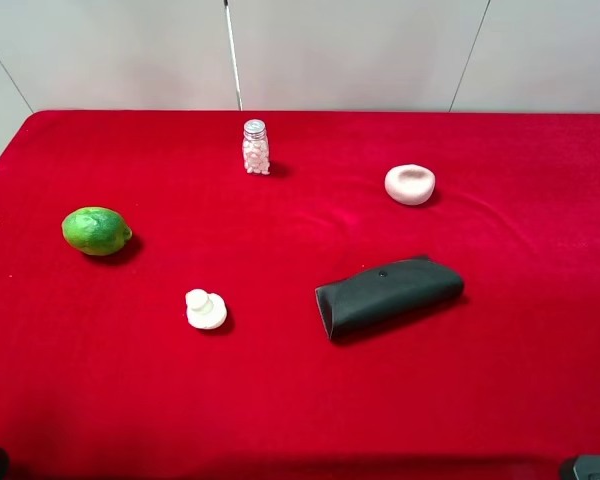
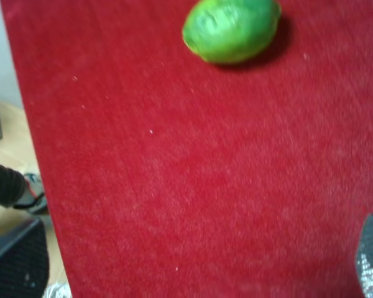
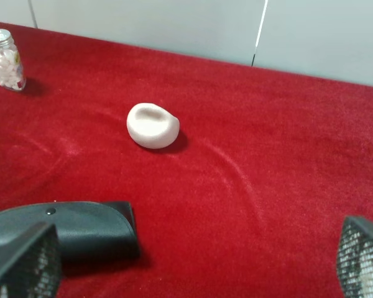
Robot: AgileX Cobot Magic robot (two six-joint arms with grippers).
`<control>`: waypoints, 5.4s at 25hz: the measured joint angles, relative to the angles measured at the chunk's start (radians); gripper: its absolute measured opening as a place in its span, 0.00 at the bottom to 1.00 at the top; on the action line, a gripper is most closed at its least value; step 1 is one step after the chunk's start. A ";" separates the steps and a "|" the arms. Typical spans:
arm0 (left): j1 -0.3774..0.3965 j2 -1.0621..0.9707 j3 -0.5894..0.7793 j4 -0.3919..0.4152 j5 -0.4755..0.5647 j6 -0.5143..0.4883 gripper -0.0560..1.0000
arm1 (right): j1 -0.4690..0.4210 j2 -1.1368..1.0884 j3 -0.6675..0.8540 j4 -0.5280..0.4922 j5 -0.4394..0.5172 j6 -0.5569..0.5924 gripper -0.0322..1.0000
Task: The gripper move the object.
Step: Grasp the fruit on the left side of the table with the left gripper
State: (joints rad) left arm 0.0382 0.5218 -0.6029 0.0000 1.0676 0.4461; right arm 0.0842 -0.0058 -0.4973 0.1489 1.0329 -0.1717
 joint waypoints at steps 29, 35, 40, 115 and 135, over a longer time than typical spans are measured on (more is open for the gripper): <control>0.000 0.528 -0.003 0.000 -0.392 0.787 0.98 | 0.000 0.000 0.000 0.000 0.000 0.000 0.70; -0.001 0.618 -0.003 0.000 -0.497 0.822 0.98 | 0.000 0.000 0.000 0.000 0.000 0.000 0.70; -0.004 0.709 -0.003 0.000 -0.590 0.839 0.97 | 0.000 0.000 0.000 0.000 0.000 0.000 0.70; -0.213 1.226 -0.147 -0.015 -0.647 0.893 0.91 | 0.000 0.000 0.000 0.009 -0.002 0.001 0.70; -0.213 1.226 -0.147 -0.015 -0.646 0.893 0.91 | 0.000 0.000 0.000 0.009 -0.002 0.001 0.70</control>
State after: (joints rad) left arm -0.1751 1.7481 -0.7501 -0.0154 0.4214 1.3392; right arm 0.0842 -0.0058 -0.4973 0.1576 1.0309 -0.1709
